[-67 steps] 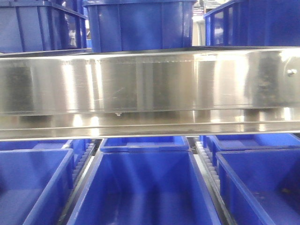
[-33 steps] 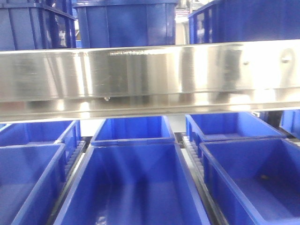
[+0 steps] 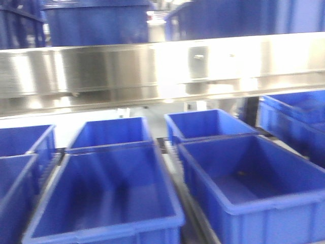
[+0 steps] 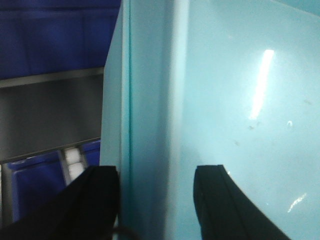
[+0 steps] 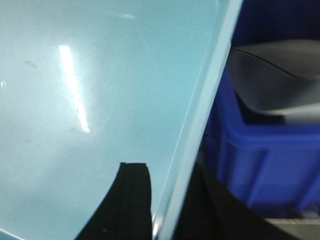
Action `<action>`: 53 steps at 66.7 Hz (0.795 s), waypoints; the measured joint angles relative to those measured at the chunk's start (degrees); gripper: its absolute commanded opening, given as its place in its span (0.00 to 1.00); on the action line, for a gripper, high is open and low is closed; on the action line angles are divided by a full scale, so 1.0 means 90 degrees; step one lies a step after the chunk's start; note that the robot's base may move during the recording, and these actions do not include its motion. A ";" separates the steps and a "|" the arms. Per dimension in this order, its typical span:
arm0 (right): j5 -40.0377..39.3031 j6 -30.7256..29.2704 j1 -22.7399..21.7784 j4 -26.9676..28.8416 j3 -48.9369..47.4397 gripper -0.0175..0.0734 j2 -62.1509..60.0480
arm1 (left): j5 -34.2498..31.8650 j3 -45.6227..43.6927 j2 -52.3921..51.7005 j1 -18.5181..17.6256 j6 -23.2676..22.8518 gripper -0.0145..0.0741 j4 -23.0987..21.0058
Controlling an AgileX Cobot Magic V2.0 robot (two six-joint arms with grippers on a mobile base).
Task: Move two blue bins to right shelf middle
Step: 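Drive the base away from the shelf, turning, still holding the teal bin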
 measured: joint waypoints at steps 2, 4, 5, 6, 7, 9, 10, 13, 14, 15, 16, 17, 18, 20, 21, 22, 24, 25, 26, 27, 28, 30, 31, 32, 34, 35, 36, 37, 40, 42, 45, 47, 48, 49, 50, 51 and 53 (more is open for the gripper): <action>0.0000 0.0000 0.0000 0.0000 0.0000 0.02 0.0000 | -0.0030 0.0000 0.0000 0.0000 0.0000 0.04 0.0000; 0.0000 0.0000 0.0000 0.0000 0.0000 0.02 0.0000 | -0.0046 0.0000 0.0000 0.0000 0.0012 0.04 0.0000; 0.0000 0.0000 0.0000 0.0000 0.0000 0.02 0.0000 | -0.0057 0.0000 0.0000 0.0000 0.0004 0.04 0.0014; 0.0000 0.0000 0.0000 0.0000 0.0000 0.02 0.0000 | -0.0058 0.0000 0.0000 0.0000 0.0004 0.04 0.0012; -0.0014 0.0000 0.0000 0.0000 0.0000 0.02 0.0000 | -0.0058 0.0000 0.0000 0.0000 0.0004 0.04 0.0051; -0.0046 0.0000 0.0000 0.0064 0.0000 0.02 0.0012 | -0.0036 0.0000 0.0000 0.0013 0.0020 0.04 0.0093; -0.0045 0.0000 0.0000 0.0095 0.0000 0.02 0.0016 | -0.0036 0.0000 -0.0017 0.0013 0.0032 0.04 0.0165; -0.0006 0.0000 0.0000 0.0095 0.0000 0.02 0.0024 | -0.0100 -0.0004 -0.0025 0.0025 0.0030 0.04 0.0165; -0.0009 0.0003 0.0000 0.0095 0.0000 0.02 0.0024 | -0.0104 -0.0004 -0.0025 0.0025 0.0030 0.04 0.0165; -0.0009 0.0003 0.0000 0.0095 0.0000 0.02 0.0024 | -0.0120 -0.0004 -0.0025 0.0025 0.0030 0.04 0.0165; -0.0009 0.0003 0.0000 0.0095 0.0000 0.02 0.0024 | -0.0120 -0.0004 -0.0025 0.0025 0.0030 0.04 0.0153; -0.0009 0.0003 0.0000 0.0095 0.0000 0.02 0.0024 | -0.0132 -0.0004 -0.0025 0.0025 0.0030 0.04 0.0143; -0.0009 0.0003 0.0000 0.0081 0.0000 0.02 0.0024 | -0.0133 -0.0004 -0.0025 0.0025 0.0030 0.04 0.0093; -0.0009 0.0003 0.0000 0.0070 0.0000 0.02 0.0024 | -0.0150 -0.0004 0.0002 0.0025 0.0030 0.04 0.0093; 0.0002 0.0003 0.0000 0.0070 0.0000 0.02 0.0024 | -0.0150 -0.0004 0.0001 0.0025 0.0030 0.04 0.0093; 0.0000 0.0003 0.0000 0.0056 0.0000 0.02 0.0024 | -0.0150 -0.0004 0.0017 0.0025 0.0030 0.04 0.0093; 0.0000 0.0003 0.0000 0.0056 0.0000 0.02 0.0024 | -0.0150 -0.0004 0.0014 0.0025 0.0030 0.04 0.0093; 0.0005 0.0003 0.0000 0.0043 0.0000 0.02 0.0024 | -0.0150 -0.0004 0.0014 0.0025 0.0030 0.04 0.0093; 0.0019 0.0003 0.0000 0.0044 0.0000 0.02 0.0024 | -0.0150 -0.0004 0.0024 0.0025 0.0030 0.04 0.0093; 0.0017 0.0003 0.0000 0.0044 0.0000 0.02 0.0024 | -0.0150 -0.0004 0.0024 0.0025 0.0030 0.04 0.0093; 0.0031 0.0003 0.0000 0.0044 0.0000 0.02 0.0024 | -0.0150 -0.0004 0.0024 0.0025 0.0030 0.04 0.0093; 0.0031 0.0003 0.0000 0.0044 0.0000 0.02 0.0024 | -0.0150 -0.0004 0.0024 0.0025 0.0030 0.04 0.0093; 0.0031 0.0003 0.0000 0.0044 0.0000 0.02 0.0024 | -0.0150 -0.0004 0.0024 0.0025 0.0030 0.04 0.0093; 0.0031 0.0003 0.0000 0.0044 0.0000 0.02 0.0024 | -0.0150 -0.0004 0.0024 0.0025 0.0030 0.04 0.0093; 0.0031 0.0003 0.0000 0.0044 0.0000 0.02 0.0024 | -0.0162 -0.0004 0.0024 0.0025 0.0030 0.04 0.0093; 0.0031 0.0003 0.0000 0.0044 0.0000 0.02 0.0024 | -0.0160 -0.0004 0.0024 0.0025 0.0030 0.04 0.0093; 0.0031 0.0003 0.0000 0.0044 0.0000 0.02 0.0024 | -0.0160 -0.0004 0.0024 0.0025 0.0030 0.04 0.0093; 0.0031 0.0003 0.0000 0.0044 0.0000 0.02 0.0024 | -0.0160 -0.0004 0.0024 0.0025 0.0030 0.04 0.0093; 0.0031 0.0003 0.0000 0.0044 0.0000 0.02 0.0024 | -0.0160 -0.0004 0.0024 0.0025 0.0030 0.04 0.0093; 0.0031 0.0003 0.0000 0.0044 0.0000 0.02 0.0024 | -0.0160 -0.0004 0.0024 0.0025 0.0030 0.04 0.0093; 0.0031 0.0003 0.0000 0.0044 0.0000 0.02 0.0024 | -0.0160 -0.0004 0.0024 0.0025 0.0030 0.04 0.0093; 0.0031 0.0014 0.0000 0.0044 0.0000 0.02 0.0024 | -0.0160 -0.0004 0.0024 0.0025 0.0030 0.04 0.0093; 0.0031 0.0014 0.0000 0.0044 0.0000 0.02 0.0024 | -0.0160 -0.0004 0.0024 0.0025 0.0030 0.04 0.0093; 0.0031 0.0014 0.0000 0.0044 0.0000 0.02 0.0024 | -0.0160 -0.0004 0.0024 0.0025 0.0030 0.04 0.0093; 0.0031 0.0014 0.0000 0.0044 0.0000 0.02 0.0024 | -0.0160 -0.0004 0.0024 0.0025 0.0030 0.04 0.0093; 0.0031 0.0014 0.0000 0.0044 0.0000 0.02 0.0024 | -0.0160 -0.0004 0.0024 0.0025 0.0030 0.04 0.0127; 0.0031 0.0014 0.0000 0.0044 0.0000 0.02 0.0024 | -0.0160 -0.0004 0.0024 0.0025 0.0030 0.04 0.0127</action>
